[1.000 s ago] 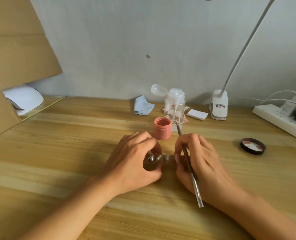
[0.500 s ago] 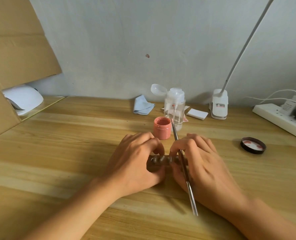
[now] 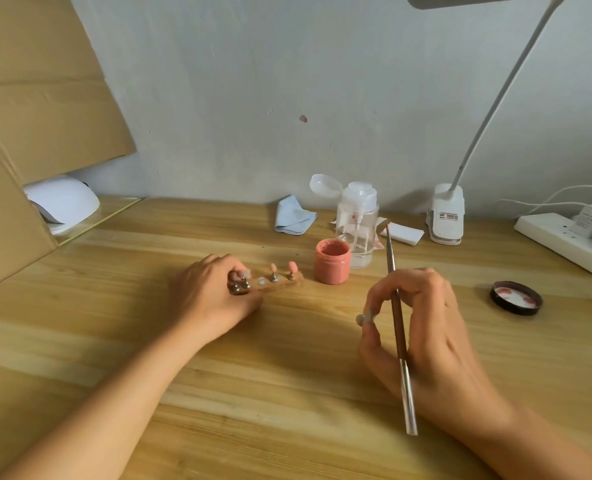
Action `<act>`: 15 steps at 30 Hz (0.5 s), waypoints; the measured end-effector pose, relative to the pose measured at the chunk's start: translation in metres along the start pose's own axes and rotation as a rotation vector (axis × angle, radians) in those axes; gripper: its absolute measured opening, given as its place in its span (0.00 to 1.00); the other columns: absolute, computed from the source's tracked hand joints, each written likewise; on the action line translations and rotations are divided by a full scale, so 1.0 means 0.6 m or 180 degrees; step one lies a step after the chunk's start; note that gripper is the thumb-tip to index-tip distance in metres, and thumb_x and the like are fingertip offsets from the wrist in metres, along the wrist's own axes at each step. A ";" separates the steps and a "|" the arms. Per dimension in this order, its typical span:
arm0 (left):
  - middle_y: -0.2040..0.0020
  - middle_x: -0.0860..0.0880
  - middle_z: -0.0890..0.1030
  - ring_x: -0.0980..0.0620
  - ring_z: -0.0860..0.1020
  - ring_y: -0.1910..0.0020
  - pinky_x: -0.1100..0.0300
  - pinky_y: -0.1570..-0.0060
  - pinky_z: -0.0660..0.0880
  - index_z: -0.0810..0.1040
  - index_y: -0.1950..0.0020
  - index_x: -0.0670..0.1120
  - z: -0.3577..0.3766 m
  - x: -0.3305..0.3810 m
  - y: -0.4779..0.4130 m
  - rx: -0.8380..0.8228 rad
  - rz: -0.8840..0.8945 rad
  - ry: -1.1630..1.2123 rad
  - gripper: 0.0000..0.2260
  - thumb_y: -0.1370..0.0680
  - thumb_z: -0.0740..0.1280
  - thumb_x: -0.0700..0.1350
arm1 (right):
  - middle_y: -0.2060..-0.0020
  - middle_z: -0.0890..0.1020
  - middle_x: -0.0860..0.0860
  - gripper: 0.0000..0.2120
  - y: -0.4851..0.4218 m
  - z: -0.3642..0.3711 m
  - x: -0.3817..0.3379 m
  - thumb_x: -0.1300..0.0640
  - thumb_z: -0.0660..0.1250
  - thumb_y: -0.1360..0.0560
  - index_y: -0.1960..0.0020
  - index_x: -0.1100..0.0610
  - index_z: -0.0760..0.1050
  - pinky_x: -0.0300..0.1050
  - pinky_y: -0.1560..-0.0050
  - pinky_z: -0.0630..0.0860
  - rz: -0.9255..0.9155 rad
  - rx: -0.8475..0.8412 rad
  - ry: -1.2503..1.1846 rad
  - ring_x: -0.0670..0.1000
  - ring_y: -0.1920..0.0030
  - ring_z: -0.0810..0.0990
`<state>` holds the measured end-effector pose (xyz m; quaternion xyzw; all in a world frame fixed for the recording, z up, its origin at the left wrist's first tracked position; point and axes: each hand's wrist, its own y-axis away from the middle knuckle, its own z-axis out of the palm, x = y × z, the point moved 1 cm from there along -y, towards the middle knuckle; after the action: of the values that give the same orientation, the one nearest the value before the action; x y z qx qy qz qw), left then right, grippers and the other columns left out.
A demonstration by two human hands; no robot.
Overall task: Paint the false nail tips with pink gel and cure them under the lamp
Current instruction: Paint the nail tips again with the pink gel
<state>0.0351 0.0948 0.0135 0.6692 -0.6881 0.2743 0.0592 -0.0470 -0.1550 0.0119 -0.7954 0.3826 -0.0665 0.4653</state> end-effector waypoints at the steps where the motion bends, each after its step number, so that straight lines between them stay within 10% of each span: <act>1: 0.51 0.58 0.78 0.51 0.78 0.46 0.55 0.43 0.70 0.78 0.51 0.57 0.001 -0.002 -0.001 -0.0001 -0.0113 0.0153 0.16 0.36 0.68 0.60 | 0.53 0.74 0.47 0.21 0.000 0.001 0.000 0.64 0.72 0.31 0.45 0.54 0.65 0.50 0.49 0.71 0.0031 -0.0043 0.0068 0.50 0.52 0.72; 7: 0.45 0.52 0.77 0.48 0.76 0.46 0.55 0.42 0.67 0.74 0.40 0.47 0.007 0.052 0.031 0.0959 0.1096 0.0073 0.22 0.32 0.73 0.44 | 0.57 0.76 0.47 0.21 -0.002 0.006 0.009 0.64 0.73 0.29 0.47 0.54 0.63 0.46 0.48 0.70 0.0270 -0.0222 0.0229 0.49 0.54 0.76; 11: 0.52 0.65 0.74 0.66 0.72 0.52 0.69 0.43 0.66 0.73 0.45 0.57 0.038 0.121 0.088 -0.0125 0.1761 0.0771 0.14 0.30 0.65 0.53 | 0.55 0.75 0.45 0.18 -0.003 0.008 0.012 0.64 0.72 0.29 0.48 0.56 0.65 0.49 0.51 0.73 0.0263 -0.0257 0.0173 0.50 0.53 0.76; 15: 0.56 0.62 0.80 0.60 0.79 0.56 0.56 0.56 0.76 0.78 0.47 0.58 0.054 0.119 0.086 -0.0577 0.1528 0.1254 0.08 0.25 0.65 0.52 | 0.55 0.75 0.44 0.15 -0.007 0.009 0.013 0.64 0.73 0.28 0.49 0.58 0.67 0.46 0.54 0.75 0.0315 -0.0373 -0.0058 0.50 0.53 0.77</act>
<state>-0.0116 0.0142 0.0028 0.4138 -0.8232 0.3423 0.1842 -0.0369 -0.1556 0.0101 -0.8019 0.4205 -0.0136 0.4242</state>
